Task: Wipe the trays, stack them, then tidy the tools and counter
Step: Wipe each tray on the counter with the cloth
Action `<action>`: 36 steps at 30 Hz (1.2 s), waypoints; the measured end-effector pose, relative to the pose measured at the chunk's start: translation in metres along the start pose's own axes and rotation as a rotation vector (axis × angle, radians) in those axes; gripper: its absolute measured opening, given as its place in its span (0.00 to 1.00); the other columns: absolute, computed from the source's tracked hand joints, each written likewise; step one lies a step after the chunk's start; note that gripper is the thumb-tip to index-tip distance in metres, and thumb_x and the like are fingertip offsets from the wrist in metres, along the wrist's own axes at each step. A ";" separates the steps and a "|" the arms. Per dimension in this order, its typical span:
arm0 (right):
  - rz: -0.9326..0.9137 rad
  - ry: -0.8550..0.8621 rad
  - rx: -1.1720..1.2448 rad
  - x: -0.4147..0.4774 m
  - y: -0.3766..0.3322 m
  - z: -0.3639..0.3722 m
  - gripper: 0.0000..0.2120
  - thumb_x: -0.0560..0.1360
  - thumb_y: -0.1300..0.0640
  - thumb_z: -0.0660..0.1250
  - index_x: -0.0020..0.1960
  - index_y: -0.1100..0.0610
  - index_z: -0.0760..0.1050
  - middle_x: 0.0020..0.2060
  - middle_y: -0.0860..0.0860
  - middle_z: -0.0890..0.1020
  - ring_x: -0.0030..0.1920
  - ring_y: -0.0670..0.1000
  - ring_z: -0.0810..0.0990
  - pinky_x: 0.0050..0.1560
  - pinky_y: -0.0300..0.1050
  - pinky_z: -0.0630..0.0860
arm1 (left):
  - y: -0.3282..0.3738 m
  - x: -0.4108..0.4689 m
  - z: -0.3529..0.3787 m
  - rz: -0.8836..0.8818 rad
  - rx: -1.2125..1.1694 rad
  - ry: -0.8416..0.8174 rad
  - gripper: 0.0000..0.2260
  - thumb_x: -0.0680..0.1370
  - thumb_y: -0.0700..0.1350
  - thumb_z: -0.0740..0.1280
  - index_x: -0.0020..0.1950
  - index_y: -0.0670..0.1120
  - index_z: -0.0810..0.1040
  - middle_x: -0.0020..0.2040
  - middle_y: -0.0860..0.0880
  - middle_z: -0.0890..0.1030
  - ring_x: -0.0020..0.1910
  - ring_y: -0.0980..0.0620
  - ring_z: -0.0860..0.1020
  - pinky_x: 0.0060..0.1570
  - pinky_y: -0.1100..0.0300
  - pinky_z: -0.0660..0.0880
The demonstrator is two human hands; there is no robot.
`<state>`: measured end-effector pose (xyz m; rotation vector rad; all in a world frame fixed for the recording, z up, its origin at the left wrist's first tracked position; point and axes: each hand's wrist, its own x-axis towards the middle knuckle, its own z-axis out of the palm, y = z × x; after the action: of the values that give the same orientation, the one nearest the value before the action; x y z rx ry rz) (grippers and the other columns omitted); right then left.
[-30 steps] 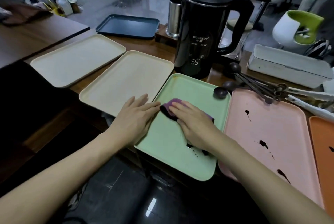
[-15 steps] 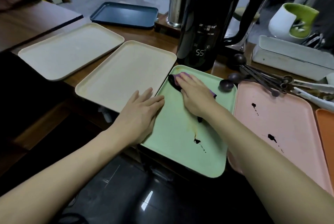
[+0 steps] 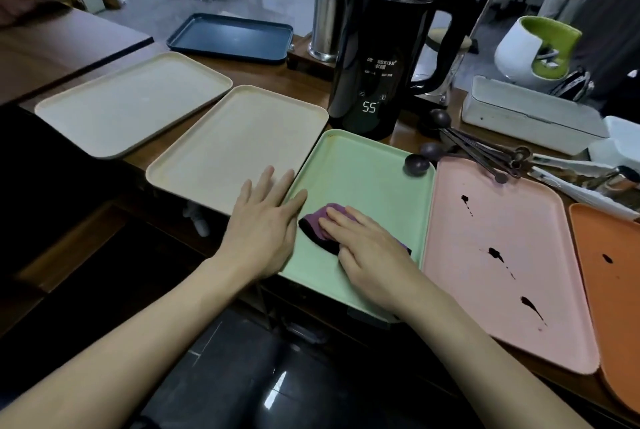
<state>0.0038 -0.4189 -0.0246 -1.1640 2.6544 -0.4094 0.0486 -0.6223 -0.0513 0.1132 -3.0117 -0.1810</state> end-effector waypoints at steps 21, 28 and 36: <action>0.215 0.191 -0.164 0.160 0.039 -0.016 0.19 0.82 0.56 0.54 0.72 0.53 0.66 0.72 0.48 0.69 0.73 0.55 0.64 0.66 0.55 0.66 | 0.002 -0.002 0.001 -0.036 0.007 -0.038 0.25 0.83 0.60 0.49 0.78 0.55 0.67 0.82 0.50 0.60 0.82 0.43 0.54 0.77 0.37 0.54; 0.343 0.235 -0.200 0.162 0.027 -0.008 0.23 0.79 0.61 0.55 0.74 0.53 0.63 0.71 0.49 0.68 0.70 0.56 0.65 0.63 0.52 0.65 | 0.003 -0.004 0.000 -0.042 0.110 -0.044 0.24 0.83 0.59 0.51 0.76 0.53 0.70 0.80 0.49 0.65 0.80 0.41 0.61 0.73 0.33 0.59; 0.382 0.222 -0.238 0.121 0.062 -0.015 0.22 0.80 0.60 0.56 0.74 0.55 0.63 0.74 0.50 0.66 0.71 0.57 0.64 0.63 0.55 0.67 | 0.004 -0.003 0.001 -0.026 0.121 -0.058 0.25 0.84 0.58 0.51 0.78 0.51 0.69 0.80 0.46 0.64 0.81 0.41 0.59 0.74 0.32 0.56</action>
<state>-0.1232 -0.4662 -0.0410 -0.6655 3.0976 -0.1639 0.0516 -0.6179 -0.0523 0.1608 -3.0794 -0.0044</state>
